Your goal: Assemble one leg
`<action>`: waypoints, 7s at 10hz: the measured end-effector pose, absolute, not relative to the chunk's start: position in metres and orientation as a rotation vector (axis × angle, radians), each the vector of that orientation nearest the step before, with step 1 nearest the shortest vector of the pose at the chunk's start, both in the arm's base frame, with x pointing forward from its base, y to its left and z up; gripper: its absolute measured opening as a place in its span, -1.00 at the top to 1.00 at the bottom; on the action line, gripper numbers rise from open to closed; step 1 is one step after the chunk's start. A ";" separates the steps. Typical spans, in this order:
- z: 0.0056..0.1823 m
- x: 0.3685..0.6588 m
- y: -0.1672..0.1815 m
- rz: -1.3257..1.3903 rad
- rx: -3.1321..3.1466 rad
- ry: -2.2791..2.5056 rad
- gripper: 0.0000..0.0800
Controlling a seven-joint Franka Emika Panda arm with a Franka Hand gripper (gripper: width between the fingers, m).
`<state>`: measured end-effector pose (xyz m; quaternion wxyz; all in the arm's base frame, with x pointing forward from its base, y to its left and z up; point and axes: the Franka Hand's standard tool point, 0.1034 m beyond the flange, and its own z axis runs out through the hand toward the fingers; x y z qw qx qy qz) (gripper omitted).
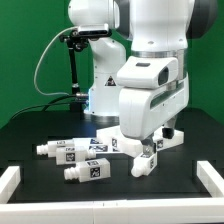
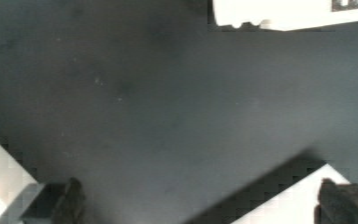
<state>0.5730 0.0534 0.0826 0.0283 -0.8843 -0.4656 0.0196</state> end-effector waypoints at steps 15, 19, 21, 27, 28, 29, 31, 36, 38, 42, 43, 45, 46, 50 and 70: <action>0.069 0.529 0.038 0.014 -3.038 -0.161 -0.62; 0.064 0.535 0.035 -0.081 -3.019 0.144 -0.62; 0.050 0.519 0.032 -0.030 -2.965 0.482 -0.62; 0.010 0.498 0.048 -0.030 -2.959 0.595 -0.62; 0.010 0.497 0.048 -0.029 -2.959 0.595 -0.36; 0.010 0.497 0.048 -0.029 -2.959 0.593 0.09; 0.013 0.492 0.067 -0.020 -2.948 0.622 0.29; 0.021 0.453 0.188 0.029 -2.939 0.655 0.29; 0.010 0.448 0.186 0.050 -2.960 0.608 0.29; 0.009 0.455 0.171 0.016 -2.975 0.526 0.29; 0.009 0.454 0.171 0.016 -2.975 0.524 0.26; 0.011 0.455 0.168 0.016 -2.983 0.483 -0.20; 0.024 0.458 0.151 0.024 -2.994 0.410 -0.20; 0.094 0.488 0.073 0.048 -2.979 0.236 -0.62; 0.011 0.496 -0.090 -0.058 -2.390 -1.948 -0.35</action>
Offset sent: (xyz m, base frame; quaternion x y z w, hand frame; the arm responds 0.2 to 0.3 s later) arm 0.0000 0.0000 0.0000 0.0000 0.0000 0.0000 1.0000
